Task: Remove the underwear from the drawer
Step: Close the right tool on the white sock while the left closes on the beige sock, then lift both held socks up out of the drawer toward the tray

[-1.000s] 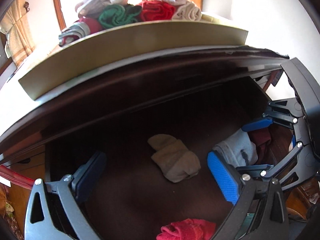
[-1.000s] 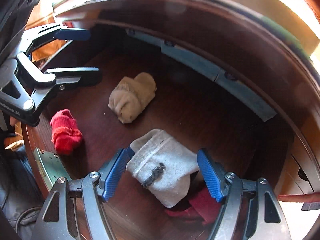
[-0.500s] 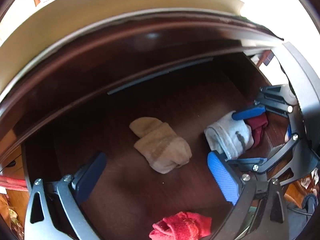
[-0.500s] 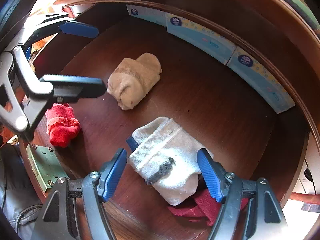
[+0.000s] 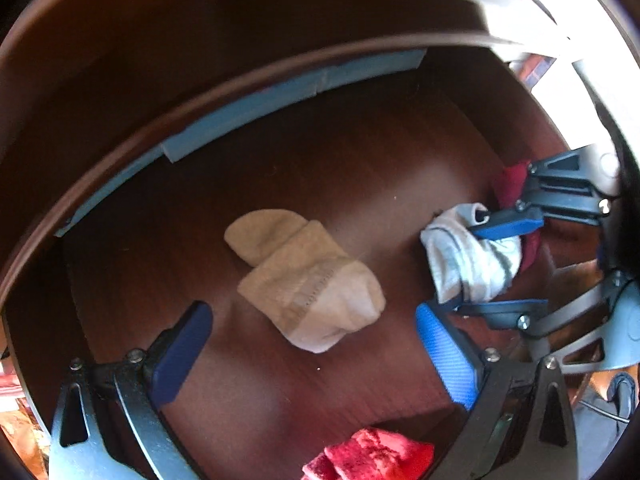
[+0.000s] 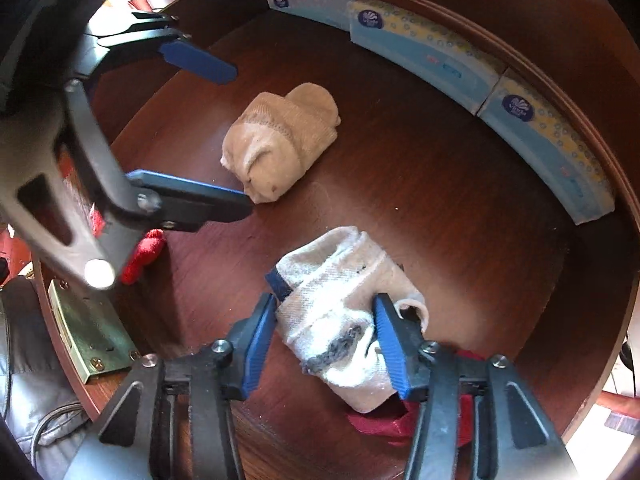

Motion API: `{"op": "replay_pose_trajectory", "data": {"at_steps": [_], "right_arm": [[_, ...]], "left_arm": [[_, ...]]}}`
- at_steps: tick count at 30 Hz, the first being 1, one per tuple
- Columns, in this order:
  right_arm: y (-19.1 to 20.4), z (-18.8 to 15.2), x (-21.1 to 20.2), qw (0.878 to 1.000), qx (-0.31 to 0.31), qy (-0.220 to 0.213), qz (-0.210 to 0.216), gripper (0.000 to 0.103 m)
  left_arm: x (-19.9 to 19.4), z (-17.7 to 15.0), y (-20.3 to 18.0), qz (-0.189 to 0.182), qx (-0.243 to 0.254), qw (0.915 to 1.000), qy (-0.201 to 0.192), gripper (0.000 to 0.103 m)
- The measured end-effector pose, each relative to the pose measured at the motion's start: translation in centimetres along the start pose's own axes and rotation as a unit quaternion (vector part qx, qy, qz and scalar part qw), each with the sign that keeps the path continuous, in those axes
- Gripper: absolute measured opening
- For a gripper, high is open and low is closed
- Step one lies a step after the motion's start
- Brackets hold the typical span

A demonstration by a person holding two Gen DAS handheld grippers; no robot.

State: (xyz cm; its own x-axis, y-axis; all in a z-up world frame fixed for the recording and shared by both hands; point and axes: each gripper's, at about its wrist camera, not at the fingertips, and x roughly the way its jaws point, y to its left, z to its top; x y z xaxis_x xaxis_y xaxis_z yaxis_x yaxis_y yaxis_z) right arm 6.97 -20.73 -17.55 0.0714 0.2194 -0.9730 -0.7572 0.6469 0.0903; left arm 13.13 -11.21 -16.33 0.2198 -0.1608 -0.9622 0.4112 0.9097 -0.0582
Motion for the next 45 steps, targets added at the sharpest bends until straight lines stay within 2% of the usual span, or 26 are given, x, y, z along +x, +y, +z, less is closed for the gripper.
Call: {"op": "replay_pose_trajectory", "data": {"at_steps": [3,8,11,17,22,25,28,32,34,36,40,45], "right_arm": [[0.2,0.2,0.1,1.000,-0.004,-0.001,0.001,0.042],[-0.1,0.3,0.1,1.000,0.003,-0.010,0.024,0.039],[-0.8,0.9,-0.2,1.000,0.002,-0.012,0.029,0.039],[-1.3,-0.5,-0.1,0.999,0.002,-0.018,0.043,0.039],[-1.3,-0.8,-0.3,0.999,0.002,-0.019,0.047,0.039],[-1.4,-1.0,-0.5,0.999,0.002,-0.018,0.047,0.039],[-1.5,-1.1,-0.5,0.999,0.002,-0.017,0.049,0.039],[-1.6,-1.0,-0.1,0.999,0.001,-0.015,0.049,0.039],[-1.4,-0.8,-0.1,0.999,0.001,-0.015,0.047,0.039],[-1.1,-0.8,-0.1,0.999,-0.002,-0.018,0.044,0.038],[-0.7,-1.1,-0.4,0.999,-0.003,-0.029,0.040,0.028],[-0.5,-1.5,-1.2,0.998,-0.006,-0.049,0.036,0.020]], "left_arm": [[0.4,0.3,-0.9,0.015,0.016,0.9998,0.003,0.103],[1.2,1.6,-2.5,0.018,0.029,0.9994,0.011,0.102],[1.7,2.1,-3.1,0.017,0.036,0.9990,0.018,0.099],[2.4,2.8,-3.3,0.005,0.030,0.9992,0.026,0.091],[2.5,2.7,-3.2,0.004,0.033,0.9990,0.029,0.066],[2.1,3.0,-2.9,0.010,0.037,0.9989,0.029,0.064],[2.1,2.8,-3.4,0.037,0.043,0.9981,0.024,0.064],[2.5,3.1,-4.5,0.050,0.057,0.9966,0.030,0.064],[2.3,3.2,-5.1,0.057,0.074,0.9953,0.025,0.048],[2.0,3.2,-6.0,0.071,0.092,0.9930,0.019,0.043],[1.5,2.9,-7.0,0.084,0.108,0.9906,0.009,0.036],[-0.1,2.5,-6.9,0.073,0.082,0.9935,-0.029,0.035]]}}
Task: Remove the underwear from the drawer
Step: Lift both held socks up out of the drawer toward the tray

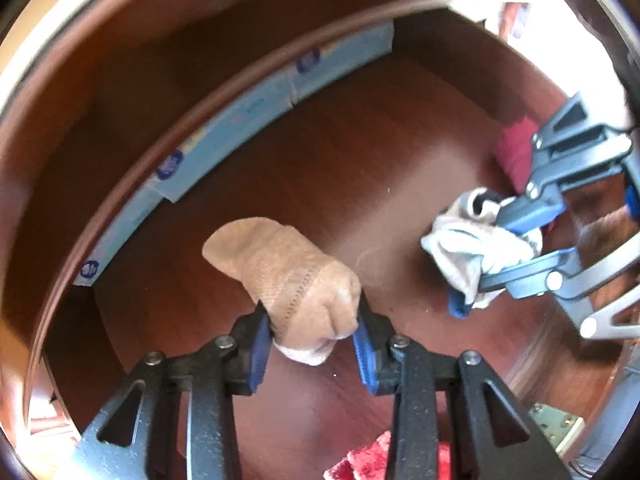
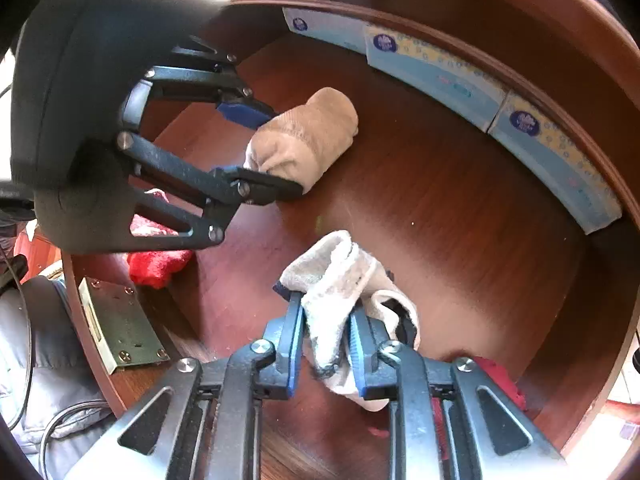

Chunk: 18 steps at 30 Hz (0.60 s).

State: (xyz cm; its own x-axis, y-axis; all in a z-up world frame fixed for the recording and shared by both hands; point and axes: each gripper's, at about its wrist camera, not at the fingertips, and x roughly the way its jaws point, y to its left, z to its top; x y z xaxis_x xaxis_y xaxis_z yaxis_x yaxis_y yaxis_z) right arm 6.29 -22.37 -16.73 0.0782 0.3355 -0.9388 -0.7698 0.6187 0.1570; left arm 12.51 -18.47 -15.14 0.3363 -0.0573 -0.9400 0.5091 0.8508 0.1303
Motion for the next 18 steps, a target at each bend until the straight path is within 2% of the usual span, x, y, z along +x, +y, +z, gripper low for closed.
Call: {"op": "replay_pose_trajectory", "data": {"at_steps": [9,18], "right_arm": [[-0.1,-1.3,-2.4,0.998,0.005,-0.061,0.011,0.020],[-0.2,-2.7,-5.0,0.994,-0.003,-0.105,0.008,0.020]], "left_arm": [[-3.3,-1.4,-0.3,0.019,-0.034,0.9965,-0.074,0.035],[-5.4,-2.5,-0.4,0.037,-0.051,0.9927,-0.103,0.035]]}}
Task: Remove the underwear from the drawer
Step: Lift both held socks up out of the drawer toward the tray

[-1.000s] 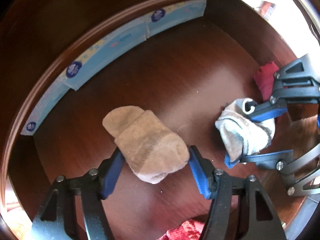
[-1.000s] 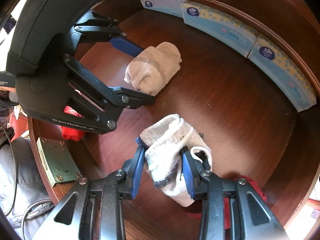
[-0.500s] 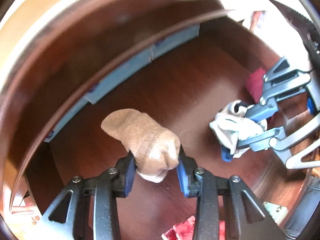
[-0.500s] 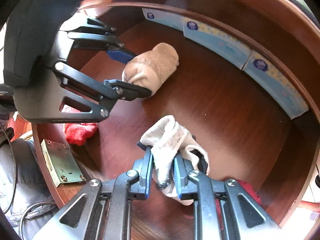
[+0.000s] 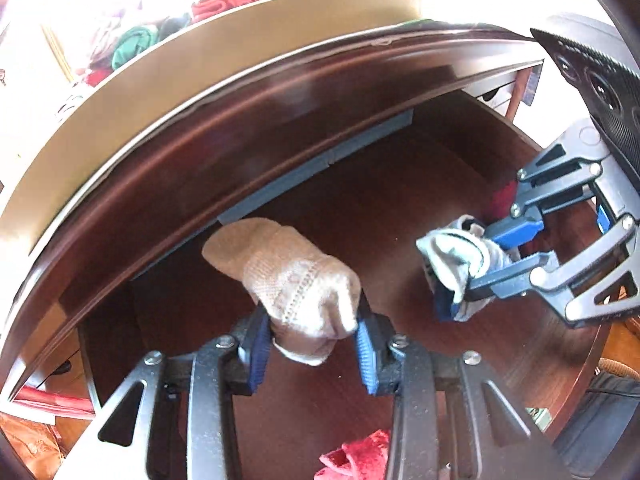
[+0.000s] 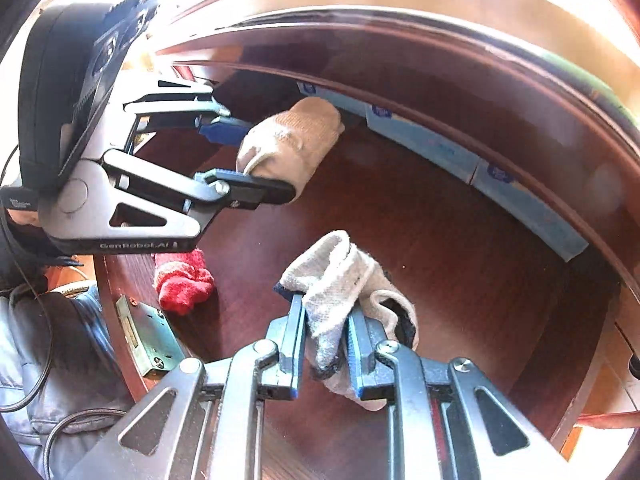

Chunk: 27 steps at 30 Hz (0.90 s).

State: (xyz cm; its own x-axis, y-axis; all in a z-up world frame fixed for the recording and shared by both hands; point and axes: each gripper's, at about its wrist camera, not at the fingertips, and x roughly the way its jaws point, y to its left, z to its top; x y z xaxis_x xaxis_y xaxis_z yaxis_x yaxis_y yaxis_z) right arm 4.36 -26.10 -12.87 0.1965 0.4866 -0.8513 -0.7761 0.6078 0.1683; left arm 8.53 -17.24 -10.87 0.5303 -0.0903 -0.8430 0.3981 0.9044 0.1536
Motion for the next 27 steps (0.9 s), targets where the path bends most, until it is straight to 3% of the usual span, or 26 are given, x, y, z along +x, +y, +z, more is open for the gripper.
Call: {"op": "replay_pose_trajectory", "data": {"at_steps": [9,27], "right_arm": [[0.6,-1.1,-2.3,0.999,0.004,-0.039,-0.008,0.020],[2.3,-4.7,-6.7,0.992,0.006,-0.124,-0.029,0.020]], "left_arm": [[-1.9,-2.5,0.3,0.018,-0.028,0.9989,-0.033,0.035],[-7.7,-3.9,2.7,0.044,-0.079,0.9904,-0.104,0.035]]}}
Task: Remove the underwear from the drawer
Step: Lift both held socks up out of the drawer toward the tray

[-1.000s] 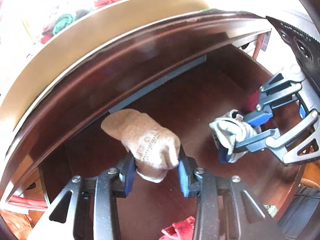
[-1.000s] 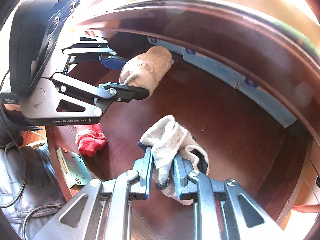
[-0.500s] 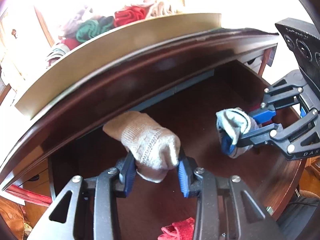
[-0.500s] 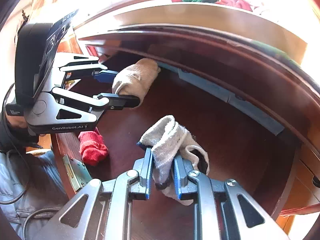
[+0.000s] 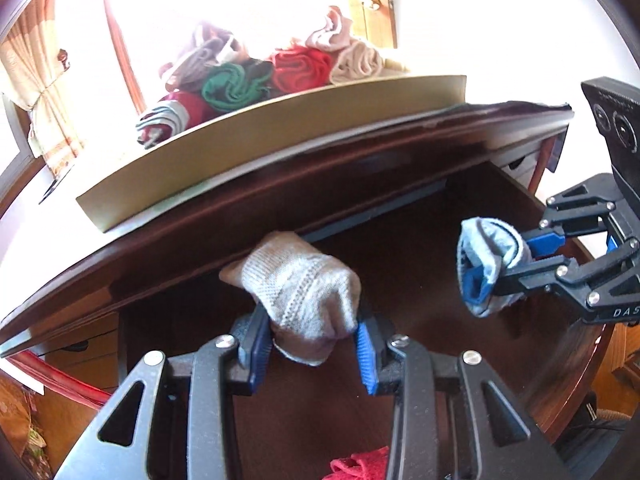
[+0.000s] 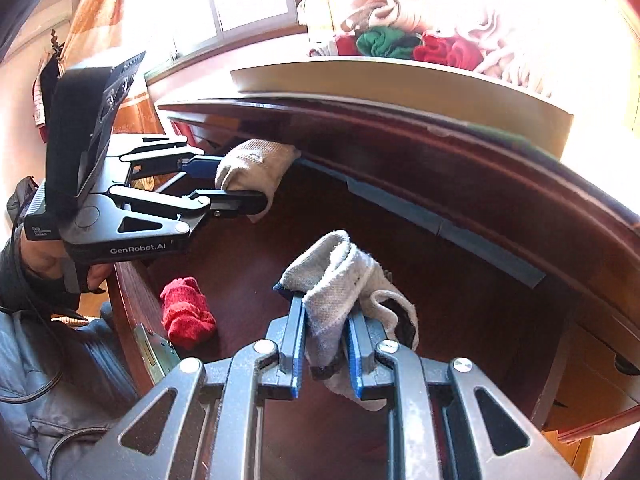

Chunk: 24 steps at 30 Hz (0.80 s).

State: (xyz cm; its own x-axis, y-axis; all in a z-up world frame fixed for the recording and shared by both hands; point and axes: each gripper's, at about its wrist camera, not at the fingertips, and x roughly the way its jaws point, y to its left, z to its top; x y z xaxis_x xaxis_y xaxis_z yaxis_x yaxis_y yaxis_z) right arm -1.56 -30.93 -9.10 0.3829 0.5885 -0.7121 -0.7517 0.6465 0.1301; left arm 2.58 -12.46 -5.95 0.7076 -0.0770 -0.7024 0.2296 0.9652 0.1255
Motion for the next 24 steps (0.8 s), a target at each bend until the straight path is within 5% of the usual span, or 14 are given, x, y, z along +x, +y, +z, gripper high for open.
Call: {"op": "replay_pose_trajectory", "data": {"at_steps": [24], "right_arm": [[1.1,-2.8,-5.5,0.991,-0.022,-0.127,-0.043,0.020]], "left_arm": [[-2.1,-0.8,2.4,0.008,-0.061,0.9951,-0.077,0.035]]}}
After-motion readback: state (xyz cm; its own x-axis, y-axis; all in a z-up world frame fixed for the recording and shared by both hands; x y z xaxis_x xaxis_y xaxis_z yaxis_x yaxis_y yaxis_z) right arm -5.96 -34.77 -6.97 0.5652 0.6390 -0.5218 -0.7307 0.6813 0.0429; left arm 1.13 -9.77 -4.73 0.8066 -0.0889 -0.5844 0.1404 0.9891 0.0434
